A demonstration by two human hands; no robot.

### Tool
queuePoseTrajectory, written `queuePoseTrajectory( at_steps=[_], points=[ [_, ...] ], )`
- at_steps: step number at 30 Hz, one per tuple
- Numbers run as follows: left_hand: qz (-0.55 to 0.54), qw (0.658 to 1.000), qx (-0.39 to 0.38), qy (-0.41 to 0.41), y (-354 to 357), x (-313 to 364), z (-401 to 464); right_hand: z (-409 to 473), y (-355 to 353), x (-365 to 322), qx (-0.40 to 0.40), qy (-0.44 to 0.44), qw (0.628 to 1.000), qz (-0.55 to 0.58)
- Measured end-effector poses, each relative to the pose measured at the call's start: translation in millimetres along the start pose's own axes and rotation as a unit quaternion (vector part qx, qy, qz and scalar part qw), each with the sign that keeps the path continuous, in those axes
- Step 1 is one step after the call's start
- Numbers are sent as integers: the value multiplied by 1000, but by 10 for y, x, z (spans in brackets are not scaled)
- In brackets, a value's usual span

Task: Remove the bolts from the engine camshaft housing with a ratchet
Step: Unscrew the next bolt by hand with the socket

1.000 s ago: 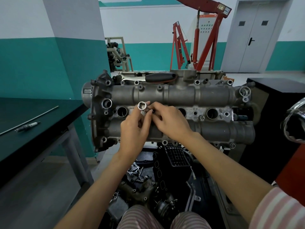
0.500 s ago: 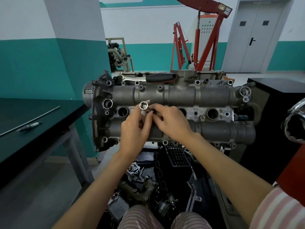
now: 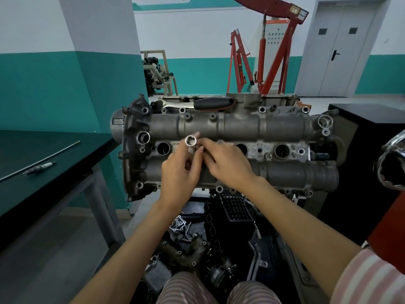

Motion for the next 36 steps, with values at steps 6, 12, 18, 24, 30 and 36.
queuePoseTrajectory(
  at_steps=[6,12,18,24,30,36],
  points=[
    [-14,998,25,-57,42,-12,36,24,-8,0,-19,53,998,11],
    [-10,1000,-15,-8,-18,-8,-11,14,2,19,11,52,998,26],
    [-16,999,34,-38,16,0,27,10,-22,-21,-8,33,999,11],
    [-11,1000,-4,-10,-10,-4,-5,35,0,30,-10,84,995,52],
    [-14,999,26,-39,9,-26,19,13,-10,1,-15,10,1000,3],
    [-19,999,3,-26,1,2,13,35,-1,36,-11,86,995,47]
  ],
)
Point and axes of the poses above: each hand's wrist, its own z-axis towards the middle knuckle, its own y-axis out of the palm, x = y × z, the point moved 1 cm from there along z, towards the middle knuckle, and after that the axes turned 4 degrees about -y, right-handed, at the moved point
